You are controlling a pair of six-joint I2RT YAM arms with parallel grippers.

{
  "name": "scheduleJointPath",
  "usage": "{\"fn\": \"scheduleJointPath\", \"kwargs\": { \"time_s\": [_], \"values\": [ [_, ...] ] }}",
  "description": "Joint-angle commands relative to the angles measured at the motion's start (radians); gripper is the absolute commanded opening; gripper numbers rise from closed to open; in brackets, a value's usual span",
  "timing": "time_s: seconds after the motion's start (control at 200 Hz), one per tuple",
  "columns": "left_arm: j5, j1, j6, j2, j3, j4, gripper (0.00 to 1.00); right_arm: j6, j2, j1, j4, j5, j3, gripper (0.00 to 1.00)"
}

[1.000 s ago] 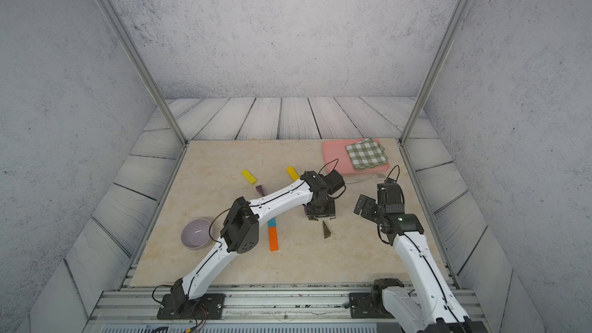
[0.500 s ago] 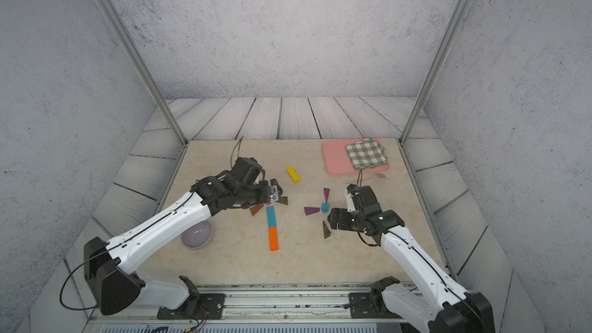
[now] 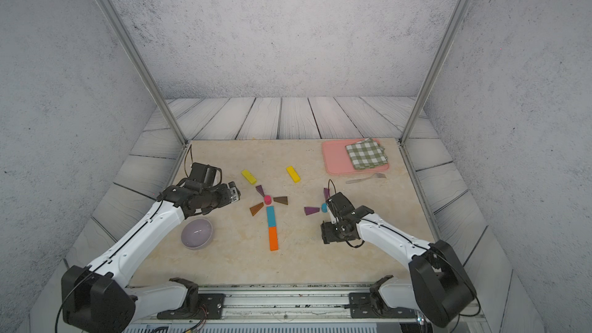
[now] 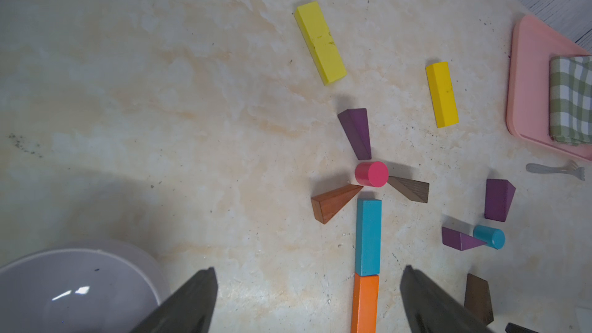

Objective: Assemble a small pinwheel with building blocks
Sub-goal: Pick up the building block from the center of the board.

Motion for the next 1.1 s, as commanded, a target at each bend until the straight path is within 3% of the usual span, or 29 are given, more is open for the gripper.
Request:
{"fn": "scheduleJointPath", "kwargs": {
  "time_s": [0.0, 0.285, 0.43, 0.736, 0.911, 0.966, 1.036, 1.091],
  "values": [
    [0.019, 0.020, 0.038, -0.001, -0.011, 0.005, 0.96, -0.040, 0.084, 0.001, 0.007, 0.061, 0.063, 0.64],
    [0.016, 0.063, 0.065, -0.006, -0.016, -0.005, 0.96, -0.061, 0.211, 0.005, 0.044, 0.019, 0.113, 0.53],
    [0.019, 0.081, 0.075, -0.008, -0.013, -0.008, 0.96, -0.068, 0.240, 0.006, 0.017, 0.030, 0.131, 0.37],
    [0.021, 0.102, 0.080, -0.022, -0.017, -0.008, 0.96, -0.096, 0.290, 0.007, -0.132, 0.103, 0.227, 0.15],
    [0.030, 0.112, 0.083, -0.034, -0.017, -0.007, 0.96, -0.319, 0.232, -0.005, -0.172, 0.140, 0.316, 0.04],
    [0.034, 0.114, 0.084, -0.037, -0.017, -0.007, 0.96, -0.393, 0.222, -0.039, -0.169, 0.070, 0.333, 0.02],
    [0.040, 0.118, 0.083, -0.037, -0.020, -0.002, 0.96, -0.486, 0.222, -0.102, -0.170, -0.119, 0.350, 0.02],
    [0.049, 0.120, 0.083, -0.037, -0.019, -0.001, 0.96, -0.547, 0.227, -0.117, -0.190, -0.120, 0.369, 0.02]
  ]
}}
